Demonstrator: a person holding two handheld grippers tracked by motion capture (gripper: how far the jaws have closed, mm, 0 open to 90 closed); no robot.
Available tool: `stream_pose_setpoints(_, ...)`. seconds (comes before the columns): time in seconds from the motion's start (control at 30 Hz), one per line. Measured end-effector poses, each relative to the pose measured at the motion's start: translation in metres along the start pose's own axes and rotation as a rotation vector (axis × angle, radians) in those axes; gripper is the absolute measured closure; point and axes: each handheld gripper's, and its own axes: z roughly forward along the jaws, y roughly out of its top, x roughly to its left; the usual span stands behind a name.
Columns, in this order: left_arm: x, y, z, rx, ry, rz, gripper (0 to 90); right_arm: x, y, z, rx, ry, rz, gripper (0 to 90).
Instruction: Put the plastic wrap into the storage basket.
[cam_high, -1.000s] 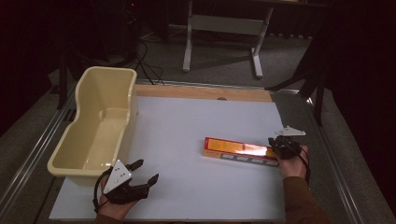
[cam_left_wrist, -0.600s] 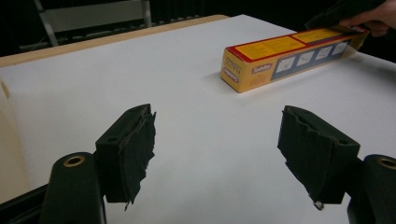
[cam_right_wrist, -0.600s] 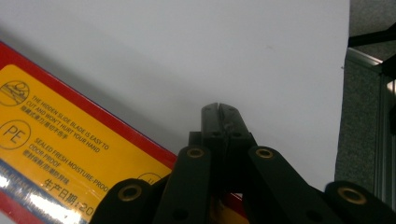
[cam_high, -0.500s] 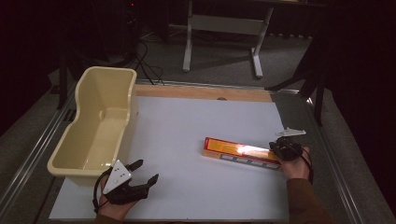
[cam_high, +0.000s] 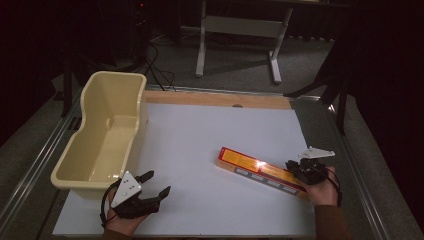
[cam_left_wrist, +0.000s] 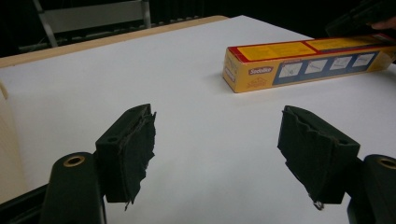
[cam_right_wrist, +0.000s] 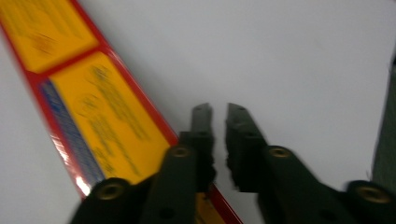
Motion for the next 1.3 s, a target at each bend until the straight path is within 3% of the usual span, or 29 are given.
stream_pose_setpoints(0.03, 0.0, 0.0, 0.0, 0.0, 0.0, 0.0, 27.1, 0.004, 0.006, -0.001, -0.025, 0.026, -0.04, 67.9)
stream_pose_setpoints(0.1, 0.0, 0.0, 0.0, -0.002, -0.002, -0.002, 27.0, 0.006, 0.008, -0.001, -0.031, 0.04, -0.054, 65.5)
stream_pose_setpoints(0.13, 0.0, 0.0, 0.0, -0.002, -0.002, -0.001, 27.1, 0.008, 0.012, -0.001, -0.038, 0.078, -0.067, 63.2)
stream_pose_setpoints(0.23, 0.0, 0.0, 0.0, 0.0, -0.003, 0.0, 27.0, 0.013, 0.018, 0.0, -0.038, 0.126, -0.104, 61.2)
stream_pose_setpoints(0.3, 0.0, 0.0, 0.0, 0.001, -0.003, 0.001, 27.1, 0.019, 0.023, 0.002, -0.036, 0.16, -0.135, 55.0)
stream_pose_setpoints(0.57, 0.0, 0.0, -0.001, 0.0, -0.002, 0.0, 27.0, 0.027, 0.033, 0.006, -0.009, 0.235, -0.194, 41.0)
stream_pose_setpoints(0.9, 0.0, 0.0, 0.0, 0.0, -0.004, 0.0, 27.0, 0.033, 0.038, 0.012, 0.061, 0.268, -0.277, 28.7)
stream_pose_setpoints(1.13, 0.0, 0.0, 0.0, 0.001, -0.006, 0.001, 27.0, 0.034, 0.042, 0.016, 0.11, 0.281, -0.318, 27.6)
stream_pose_setpoints(1.3, 0.0, 0.0, 0.0, 0.001, -0.008, 0.0, 27.0, 0.037, 0.046, 0.022, 0.184, 0.285, -0.379, 27.6)
